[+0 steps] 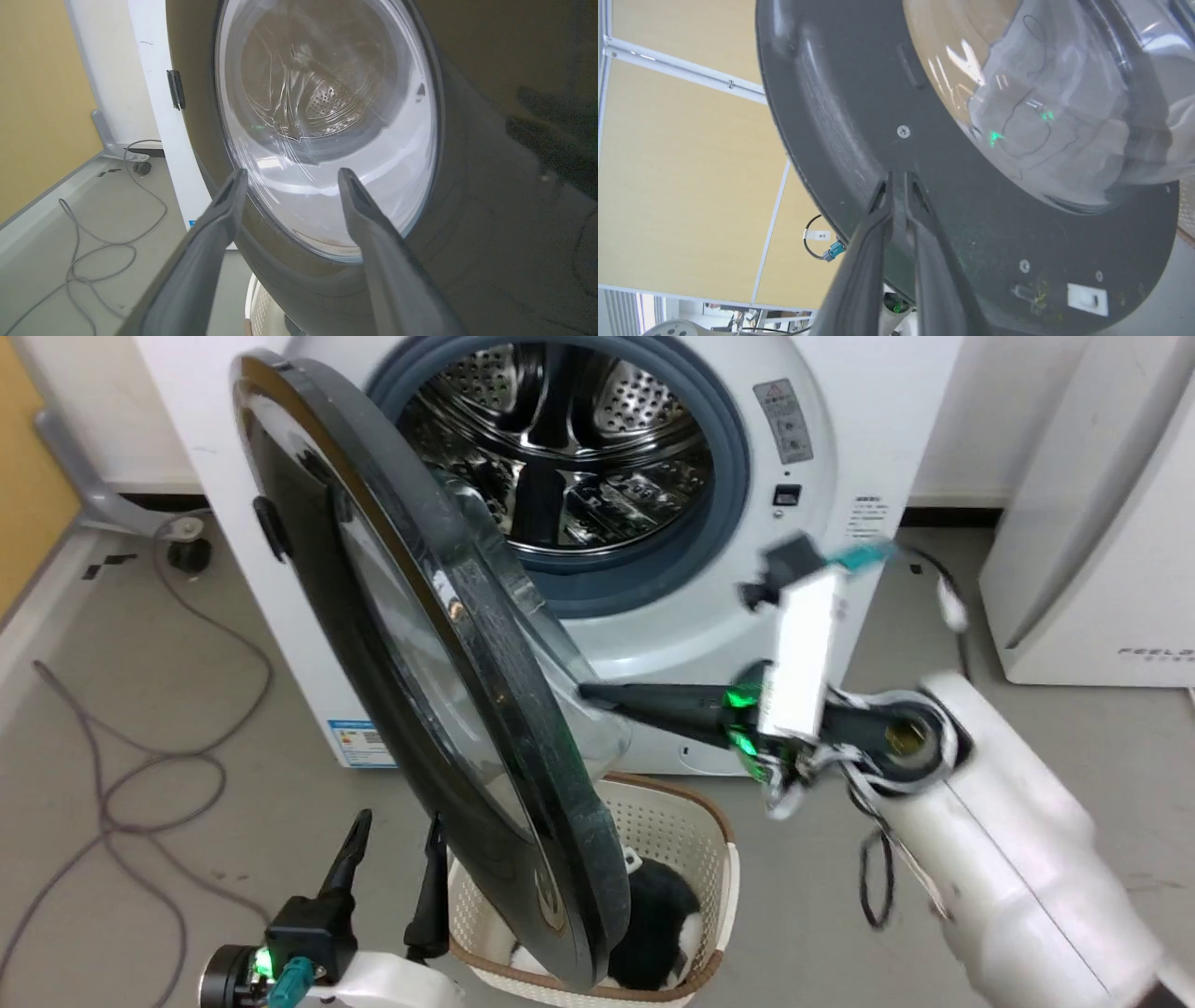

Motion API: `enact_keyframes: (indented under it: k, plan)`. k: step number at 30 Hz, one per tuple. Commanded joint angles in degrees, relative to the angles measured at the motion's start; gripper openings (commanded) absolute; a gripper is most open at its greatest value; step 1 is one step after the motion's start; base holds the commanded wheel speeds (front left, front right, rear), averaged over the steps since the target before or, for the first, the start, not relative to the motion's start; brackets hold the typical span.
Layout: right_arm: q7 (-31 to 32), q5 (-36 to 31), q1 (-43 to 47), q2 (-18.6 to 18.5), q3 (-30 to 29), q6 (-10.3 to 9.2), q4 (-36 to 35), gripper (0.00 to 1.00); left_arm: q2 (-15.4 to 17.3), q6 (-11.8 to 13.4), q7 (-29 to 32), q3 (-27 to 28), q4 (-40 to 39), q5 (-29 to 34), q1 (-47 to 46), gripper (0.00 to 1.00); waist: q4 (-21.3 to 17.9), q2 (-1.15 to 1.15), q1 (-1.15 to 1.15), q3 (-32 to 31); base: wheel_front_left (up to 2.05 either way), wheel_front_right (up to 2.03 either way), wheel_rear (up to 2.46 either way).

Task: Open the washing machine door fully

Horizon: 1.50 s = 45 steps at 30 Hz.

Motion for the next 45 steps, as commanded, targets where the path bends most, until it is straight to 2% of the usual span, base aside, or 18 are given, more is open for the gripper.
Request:
enact_keyframes:
  k: [1,6,12,13,18,22,24,26,29,33,36,39,42,45]
  plan:
    - [-2.36,0.09,2.86,-1.09,-1.23,0.06,-1.30,1.00,0.22,0.23,-0.30,0.14,-0.05,-0.22,0.42,1.00,-0.43,0.00,-0.01,0.11,0.00,0.00,0.00]
    - [-15.25,-1.03,12.04,-3.98,-6.98,0.06,-6.66,1.00,0.19,0.08,-0.30,0.57,0.38,-0.28,0.38,1.00,-1.19,0.00,-0.01,0.16,0.00,0.00,0.00]
    - [-31.87,-4.04,25.72,-5.82,-12.79,0.06,-9.39,1.00,0.19,-0.01,-0.30,1.26,1.33,-0.14,0.33,1.00,-2.40,0.00,-0.01,-0.24,0.00,0.00,0.00]
    - [-39.94,-7.62,32.11,-6.76,-14.57,0.06,-10.17,1.00,0.23,0.02,-0.30,1.82,1.77,-0.12,0.66,1.00,-3.28,0.00,-0.01,-0.61,0.00,0.00,0.00]
    - [-52.92,-15.97,40.14,-7.42,-16.88,0.06,-9.29,1.00,0.36,-0.13,-0.30,2.63,2.37,-0.05,1.20,1.00,-4.38,0.00,-0.01,-1.27,0.00,0.00,0.00]
    - [-61.57,-30.13,43.10,-8.46,-20.44,0.06,-5.91,1.00,0.47,-0.21,-0.30,3.31,2.58,0.00,1.34,1.00,-5.11,0.00,-0.01,-1.49,0.00,0.00,0.00]
    - [-62.43,-38.25,43.58,-7.54,-24.74,0.06,-5.41,1.00,0.46,-0.22,-0.30,3.58,2.60,0.06,1.40,1.00,-5.44,0.00,-0.01,-1.58,0.00,0.00,0.00]
    - [-62.60,-49.29,43.95,-5.96,-31.17,0.06,-7.16,1.00,0.45,-0.24,-0.30,3.74,2.54,0.15,1.45,1.00,-5.70,0.00,-0.01,-1.63,0.00,0.00,0.00]
    - [-62.63,-65.20,45.58,-0.86,-39.47,0.06,-14.04,1.00,0.43,-0.36,-0.30,3.89,2.53,0.24,1.42,1.00,-5.78,0.00,-0.01,-1.61,0.00,0.00,0.00]
    - [-61.30,-80.60,47.51,2.65,-43.94,0.06,-25.74,1.00,0.39,-0.44,-0.30,4.15,2.52,0.33,1.16,1.00,-5.50,0.00,-0.01,-1.45,0.00,0.00,0.00]
    - [-57.45,-87.39,49.05,3.24,-42.76,0.06,-33.71,1.00,0.37,-0.45,-0.30,4.39,2.51,0.37,0.99,1.00,-5.18,0.00,-0.01,-1.33,0.00,0.00,0.00]
    - [-53.58,-89.60,51.07,3.30,-39.94,0.06,-38.74,1.00,0.34,-0.50,-0.30,4.50,2.53,0.49,0.84,1.00,-4.84,0.00,-0.01,-1.20,0.00,0.00,0.00]
    - [-49.46,-91.86,54.15,3.32,-36.54,0.06,-41.67,1.00,0.29,-0.47,-0.30,4.56,2.56,0.84,0.86,1.00,-4.50,0.00,-0.01,-0.99,0.00,0.00,0.00]
    - [-48.71,-92.81,54.71,3.32,-35.62,0.06,-41.69,1.00,0.28,-0.45,-0.30,4.52,2.62,1.04,0.93,1.00,-4.41,0.00,-0.01,-0.92,0.00,0.00,0.00]
